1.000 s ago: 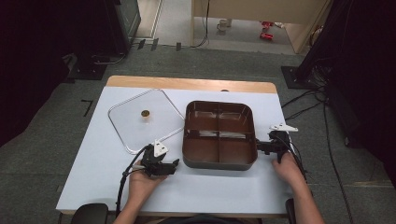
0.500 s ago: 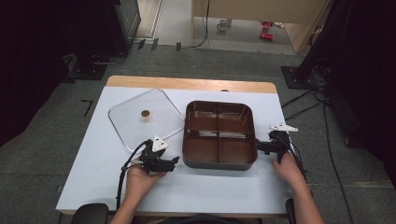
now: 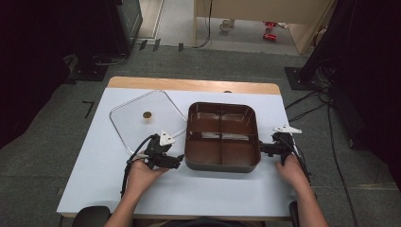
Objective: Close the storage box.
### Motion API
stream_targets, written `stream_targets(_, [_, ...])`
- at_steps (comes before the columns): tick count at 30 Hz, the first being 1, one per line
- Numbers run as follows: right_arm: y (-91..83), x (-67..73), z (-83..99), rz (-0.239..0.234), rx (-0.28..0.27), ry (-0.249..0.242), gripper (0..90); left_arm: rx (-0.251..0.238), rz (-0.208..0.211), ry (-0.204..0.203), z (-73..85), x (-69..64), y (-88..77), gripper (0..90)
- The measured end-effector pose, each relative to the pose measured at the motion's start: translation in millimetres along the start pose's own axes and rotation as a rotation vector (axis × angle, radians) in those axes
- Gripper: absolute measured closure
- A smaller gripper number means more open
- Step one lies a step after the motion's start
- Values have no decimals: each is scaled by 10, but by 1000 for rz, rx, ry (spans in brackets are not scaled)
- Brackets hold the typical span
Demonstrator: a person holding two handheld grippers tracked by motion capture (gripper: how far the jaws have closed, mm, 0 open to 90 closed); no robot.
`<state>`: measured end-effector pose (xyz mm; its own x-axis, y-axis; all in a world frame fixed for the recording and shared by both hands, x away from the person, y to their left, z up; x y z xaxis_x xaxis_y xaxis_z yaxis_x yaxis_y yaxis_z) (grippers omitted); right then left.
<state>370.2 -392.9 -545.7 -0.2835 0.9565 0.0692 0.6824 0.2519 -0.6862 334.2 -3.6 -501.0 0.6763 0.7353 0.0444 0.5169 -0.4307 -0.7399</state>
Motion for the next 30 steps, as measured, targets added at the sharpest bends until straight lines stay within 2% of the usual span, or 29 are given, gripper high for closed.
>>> stream_targets(4, [0, 0, 0, 0, 0, 0, 112, -13, 33, -37, -66, 85, 3, 236])
stream_targets(6, [0, 0, 0, 0, 0, 0, 112, -15, 36, -50, -90, 128, 10, 237])
stream_targets(12, [0, 0, 0, 0, 0, 0, 112, -14, 14, -42, -135, 238, 47, 238])
stream_targets(18, [0, -1, 1, 0, 0, -1, 112, -19, 5, -54, -184, 357, 67, 251])
stream_targets(20, [0, 0, 0, 0, 0, 0, 112, -16, 17, -58, -198, 390, 84, 254])
stream_targets(25, [0, 0, 0, 0, 0, 0, 112, -12, 14, -62, -219, 489, 120, 272])
stream_targets(30, [0, 0, 0, 0, 1, -1, 112, -42, -8, -75, -236, 596, 141, 309])
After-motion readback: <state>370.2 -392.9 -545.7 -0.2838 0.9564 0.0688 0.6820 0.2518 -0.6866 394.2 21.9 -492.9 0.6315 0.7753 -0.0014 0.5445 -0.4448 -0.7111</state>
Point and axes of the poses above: each handheld gripper's, and its own axes: y roughly forward along the jaws, z roughly out of its underside, x roughly to its left, the point moved 6 cm from there along y, roughly forward along the jaws, and after that the axes turned 3 degrees about -z, right-handed, at the moved point
